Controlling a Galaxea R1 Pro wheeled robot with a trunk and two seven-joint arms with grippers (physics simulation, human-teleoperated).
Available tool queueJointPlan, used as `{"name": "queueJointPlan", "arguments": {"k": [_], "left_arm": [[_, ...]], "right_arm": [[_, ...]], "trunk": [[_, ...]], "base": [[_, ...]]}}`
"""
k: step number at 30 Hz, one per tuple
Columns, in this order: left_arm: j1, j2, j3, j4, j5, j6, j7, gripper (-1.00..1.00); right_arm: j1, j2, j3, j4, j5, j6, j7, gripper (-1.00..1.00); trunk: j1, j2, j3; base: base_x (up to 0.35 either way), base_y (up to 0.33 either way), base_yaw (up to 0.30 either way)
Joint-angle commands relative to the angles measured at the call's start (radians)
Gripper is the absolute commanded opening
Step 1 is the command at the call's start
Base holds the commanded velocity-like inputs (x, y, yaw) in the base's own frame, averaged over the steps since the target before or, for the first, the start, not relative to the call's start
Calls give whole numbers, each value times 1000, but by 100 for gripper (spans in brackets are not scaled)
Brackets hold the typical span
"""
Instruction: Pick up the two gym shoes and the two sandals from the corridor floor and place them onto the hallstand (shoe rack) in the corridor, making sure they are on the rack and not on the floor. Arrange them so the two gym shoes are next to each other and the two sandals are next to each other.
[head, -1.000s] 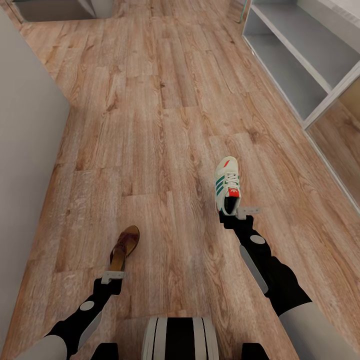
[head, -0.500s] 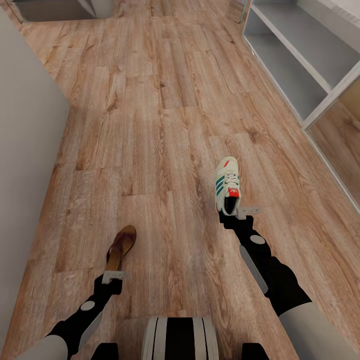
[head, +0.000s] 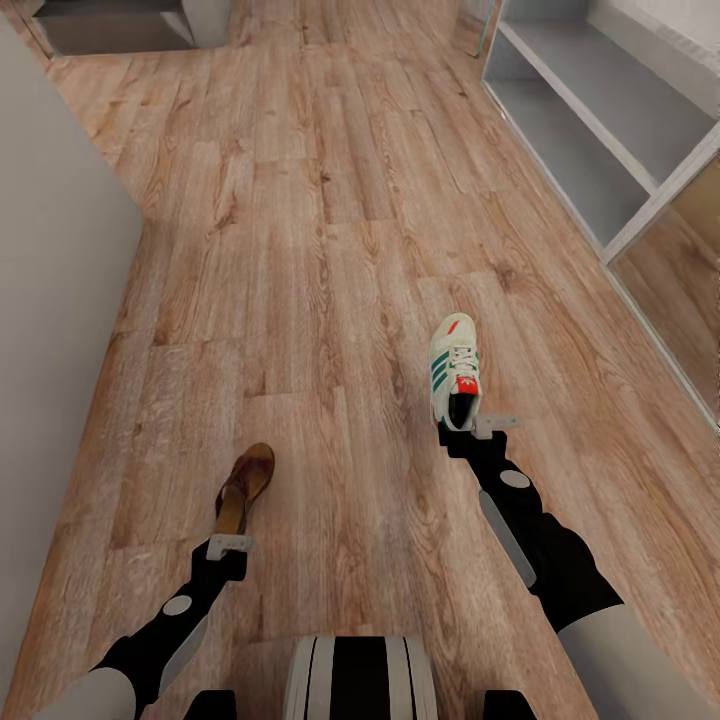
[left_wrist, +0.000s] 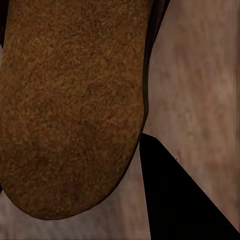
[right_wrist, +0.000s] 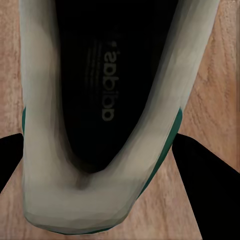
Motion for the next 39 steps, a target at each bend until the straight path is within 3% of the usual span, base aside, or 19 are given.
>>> {"name": "queueJointPlan", "arguments": {"k": [1,21,29,39], "left_arm": [[-1,1,-8,0,7,-2,3,-100],[1,8,-7,2,16,-2,5,-100],[3,5,-10,7,18,-3,92,-100],[4,-4,-16,5,22,-4,90,-100]], "right_arm": [[-1,-1,4,-1,-10,3,-11,-100],[-1,-1,6,1,-10,2,-9,-100],[-1,2,9,-1,-9,0,-11,-100],[-1,6,15,0,-10,0,-11,-100]], "trunk": [[-1,0,3],[-10,5,81],[-13,7,112],[-18,9,150]], "base": [[0,0,0],[0,0,0],[0,0,0],[0,0,0]]}}
